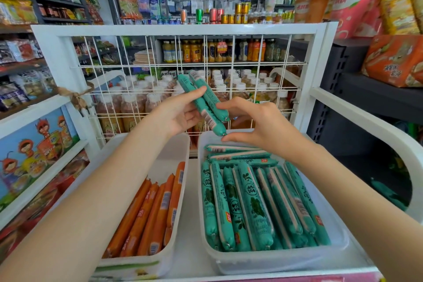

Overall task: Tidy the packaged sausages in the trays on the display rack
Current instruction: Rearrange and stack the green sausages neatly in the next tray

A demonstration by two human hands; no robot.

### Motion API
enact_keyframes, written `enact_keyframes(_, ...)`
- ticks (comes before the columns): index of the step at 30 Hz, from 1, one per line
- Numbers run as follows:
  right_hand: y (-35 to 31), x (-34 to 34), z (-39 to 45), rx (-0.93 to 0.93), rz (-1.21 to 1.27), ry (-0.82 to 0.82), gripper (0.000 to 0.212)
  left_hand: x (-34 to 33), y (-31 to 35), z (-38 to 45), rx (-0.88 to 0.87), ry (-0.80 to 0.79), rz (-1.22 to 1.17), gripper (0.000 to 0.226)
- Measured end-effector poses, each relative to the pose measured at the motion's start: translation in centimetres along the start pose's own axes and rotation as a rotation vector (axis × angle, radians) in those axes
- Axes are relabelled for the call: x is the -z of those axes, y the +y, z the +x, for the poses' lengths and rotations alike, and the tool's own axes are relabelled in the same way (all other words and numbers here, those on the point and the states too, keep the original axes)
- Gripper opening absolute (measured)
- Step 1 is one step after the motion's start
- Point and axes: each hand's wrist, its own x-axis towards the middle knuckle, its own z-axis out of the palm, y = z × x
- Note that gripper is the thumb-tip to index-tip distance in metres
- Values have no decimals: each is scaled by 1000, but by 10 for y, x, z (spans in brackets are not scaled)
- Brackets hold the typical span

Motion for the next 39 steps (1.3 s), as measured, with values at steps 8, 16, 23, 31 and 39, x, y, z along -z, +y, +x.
enact_keyframes(8, 2, -2, 1, -73, 264, -15, 45, 1, -3, 1, 22, -6, 18, 7)
enact_keyframes(16, 4, 1, 1, -199, 557, 77, 41, 0, 1, 3, 25, -43, -46, 22)
enact_keyframes(23, 0, 7, -2, -222, 622, 33, 46, -10, 4, -3, 21, -82, -28, 31)
enact_keyframes(31, -11, 14, -2, -208, 635, -5, 45, -15, 10, -9, 61, -57, -39, 20)
enact_keyframes(39, -7, 4, -3, -198, 596, 33, 42, -14, 6, -6, 24, -28, -20, 37)
